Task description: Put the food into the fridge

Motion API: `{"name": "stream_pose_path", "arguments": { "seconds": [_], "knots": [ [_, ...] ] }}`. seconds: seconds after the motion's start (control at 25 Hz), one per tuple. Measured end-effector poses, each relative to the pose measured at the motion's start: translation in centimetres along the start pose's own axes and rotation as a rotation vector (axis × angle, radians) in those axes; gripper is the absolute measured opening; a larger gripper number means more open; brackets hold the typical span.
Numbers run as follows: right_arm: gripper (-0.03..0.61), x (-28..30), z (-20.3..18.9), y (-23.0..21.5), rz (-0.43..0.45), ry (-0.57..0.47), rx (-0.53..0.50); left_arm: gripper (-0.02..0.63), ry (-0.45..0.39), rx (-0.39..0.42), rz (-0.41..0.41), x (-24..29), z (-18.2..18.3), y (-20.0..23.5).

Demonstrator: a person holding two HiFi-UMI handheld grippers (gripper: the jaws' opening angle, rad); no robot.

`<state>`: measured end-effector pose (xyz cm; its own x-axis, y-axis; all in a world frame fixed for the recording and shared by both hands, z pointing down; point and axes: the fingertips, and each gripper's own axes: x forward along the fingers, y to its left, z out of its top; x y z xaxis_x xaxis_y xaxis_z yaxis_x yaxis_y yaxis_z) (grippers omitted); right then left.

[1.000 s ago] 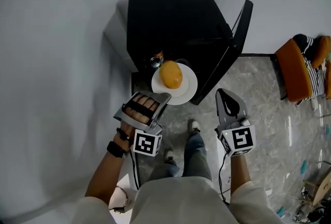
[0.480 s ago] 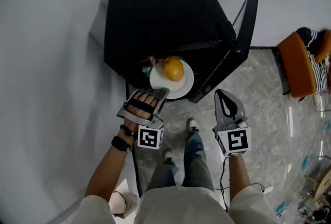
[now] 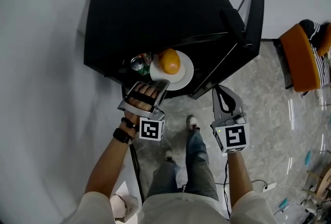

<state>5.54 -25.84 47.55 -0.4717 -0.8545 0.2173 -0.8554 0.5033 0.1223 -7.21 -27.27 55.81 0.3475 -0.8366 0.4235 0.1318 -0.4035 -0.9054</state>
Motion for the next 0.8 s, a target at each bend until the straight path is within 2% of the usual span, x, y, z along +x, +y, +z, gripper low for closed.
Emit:
{"name": "stream_pose_path", "arguments": {
  "seconds": [0.2,0.56,0.8],
  "knots": [
    [0.006,0.8,-2.2,-0.6,-0.026,-0.002,0.005,0.021,0.011,-0.036,-0.002,3.2,-0.3,-3.3],
    [0.006,1.7,-6.8,-1.6,-0.040,0.037,0.011,0.021,0.010,-0.003,-0.016,7.7,-1.1,-7.7],
    [0.006,2.4,-7.9,-0.6,-0.033,0.047,0.028,0.021,-0.006,-0.003,-0.039,9.3,-0.9,-9.1]
  ]
}}
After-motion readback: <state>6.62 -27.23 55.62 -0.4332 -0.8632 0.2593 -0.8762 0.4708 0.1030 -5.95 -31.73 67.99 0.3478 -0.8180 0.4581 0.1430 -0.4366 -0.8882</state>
